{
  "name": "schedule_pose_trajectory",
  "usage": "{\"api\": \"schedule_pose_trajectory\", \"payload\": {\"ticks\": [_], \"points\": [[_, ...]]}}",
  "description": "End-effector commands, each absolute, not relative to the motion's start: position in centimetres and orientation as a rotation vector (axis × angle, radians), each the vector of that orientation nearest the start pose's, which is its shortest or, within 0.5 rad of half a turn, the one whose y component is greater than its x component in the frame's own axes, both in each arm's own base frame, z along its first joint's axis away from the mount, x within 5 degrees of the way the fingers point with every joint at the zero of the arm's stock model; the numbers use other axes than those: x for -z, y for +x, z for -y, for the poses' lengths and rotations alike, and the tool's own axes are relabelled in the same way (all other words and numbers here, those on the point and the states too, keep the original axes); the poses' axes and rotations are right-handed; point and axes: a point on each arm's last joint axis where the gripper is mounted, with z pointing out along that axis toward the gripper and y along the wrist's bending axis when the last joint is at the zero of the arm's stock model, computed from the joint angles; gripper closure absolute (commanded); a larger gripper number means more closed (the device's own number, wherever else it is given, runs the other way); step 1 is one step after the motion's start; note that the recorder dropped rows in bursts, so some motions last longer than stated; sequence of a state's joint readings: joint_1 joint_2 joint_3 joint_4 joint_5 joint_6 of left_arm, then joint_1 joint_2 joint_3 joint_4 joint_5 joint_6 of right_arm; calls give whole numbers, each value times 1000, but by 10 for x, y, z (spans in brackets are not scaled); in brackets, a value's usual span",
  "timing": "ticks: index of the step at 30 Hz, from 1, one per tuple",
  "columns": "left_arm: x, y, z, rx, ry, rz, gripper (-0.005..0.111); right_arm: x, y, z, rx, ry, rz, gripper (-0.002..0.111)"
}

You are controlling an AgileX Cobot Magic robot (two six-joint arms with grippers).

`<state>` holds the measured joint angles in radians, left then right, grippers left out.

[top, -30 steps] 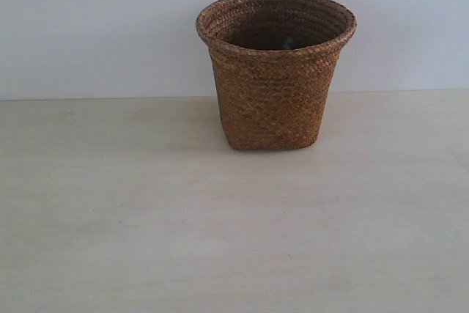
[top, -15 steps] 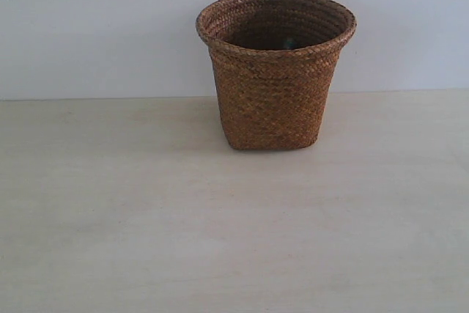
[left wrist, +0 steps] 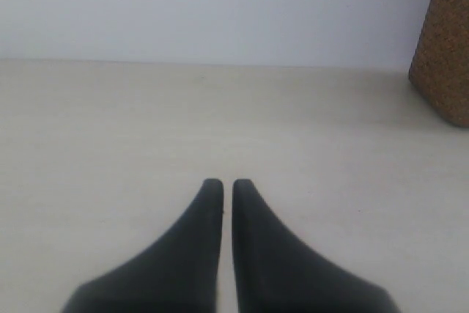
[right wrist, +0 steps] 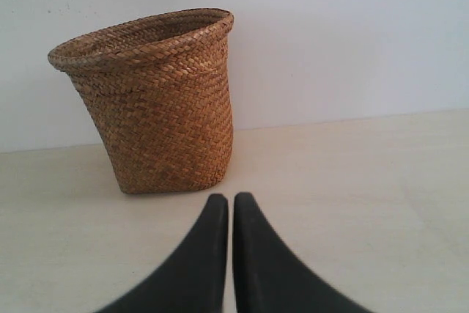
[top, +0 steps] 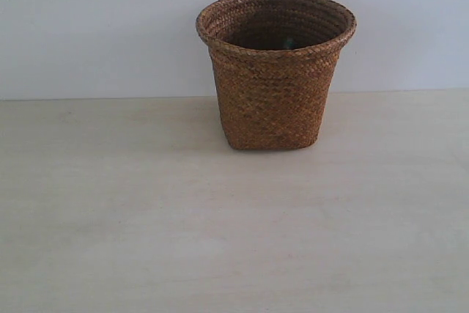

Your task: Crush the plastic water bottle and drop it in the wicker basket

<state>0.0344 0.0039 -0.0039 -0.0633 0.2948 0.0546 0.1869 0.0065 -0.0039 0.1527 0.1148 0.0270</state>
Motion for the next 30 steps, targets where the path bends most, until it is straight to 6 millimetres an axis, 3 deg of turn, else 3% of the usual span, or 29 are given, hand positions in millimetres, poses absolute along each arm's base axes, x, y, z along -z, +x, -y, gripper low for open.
{"api": "schedule_pose_trajectory", "payload": {"ticks": [1,30], "points": [[-186,55,0,-1,-32,-1779,103,-204,55,-12,-290,-19,-1596,108],[-186,55,0,-1,-32,-1779,103,-207,55,-11,-253,-48,-1555,108]]}}
